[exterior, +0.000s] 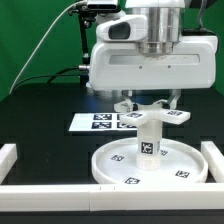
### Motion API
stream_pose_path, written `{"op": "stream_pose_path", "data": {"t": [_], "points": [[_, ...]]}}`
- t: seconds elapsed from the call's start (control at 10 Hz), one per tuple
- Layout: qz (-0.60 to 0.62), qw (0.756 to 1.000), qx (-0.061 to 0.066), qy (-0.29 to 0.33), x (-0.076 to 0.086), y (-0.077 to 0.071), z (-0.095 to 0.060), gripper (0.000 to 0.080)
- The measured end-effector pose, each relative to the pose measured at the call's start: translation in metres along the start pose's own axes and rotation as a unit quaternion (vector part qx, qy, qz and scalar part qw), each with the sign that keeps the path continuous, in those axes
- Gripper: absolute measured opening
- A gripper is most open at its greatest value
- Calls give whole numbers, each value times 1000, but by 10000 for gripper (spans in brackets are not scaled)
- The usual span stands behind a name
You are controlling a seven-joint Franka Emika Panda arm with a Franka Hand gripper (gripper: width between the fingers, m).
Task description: Assemble round table
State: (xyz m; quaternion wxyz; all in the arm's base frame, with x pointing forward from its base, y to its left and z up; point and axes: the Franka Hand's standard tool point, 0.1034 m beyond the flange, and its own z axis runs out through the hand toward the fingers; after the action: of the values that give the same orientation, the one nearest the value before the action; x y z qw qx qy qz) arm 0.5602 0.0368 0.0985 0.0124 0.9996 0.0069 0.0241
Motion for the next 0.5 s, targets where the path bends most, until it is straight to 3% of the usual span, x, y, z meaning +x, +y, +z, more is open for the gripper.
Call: {"op": "stream_pose_path", "data": {"t": [0.3, 0.5], "points": [[160, 987, -2, 4, 1, -5, 0, 440], [291, 957, 5, 5, 2, -5, 1, 440]]}}
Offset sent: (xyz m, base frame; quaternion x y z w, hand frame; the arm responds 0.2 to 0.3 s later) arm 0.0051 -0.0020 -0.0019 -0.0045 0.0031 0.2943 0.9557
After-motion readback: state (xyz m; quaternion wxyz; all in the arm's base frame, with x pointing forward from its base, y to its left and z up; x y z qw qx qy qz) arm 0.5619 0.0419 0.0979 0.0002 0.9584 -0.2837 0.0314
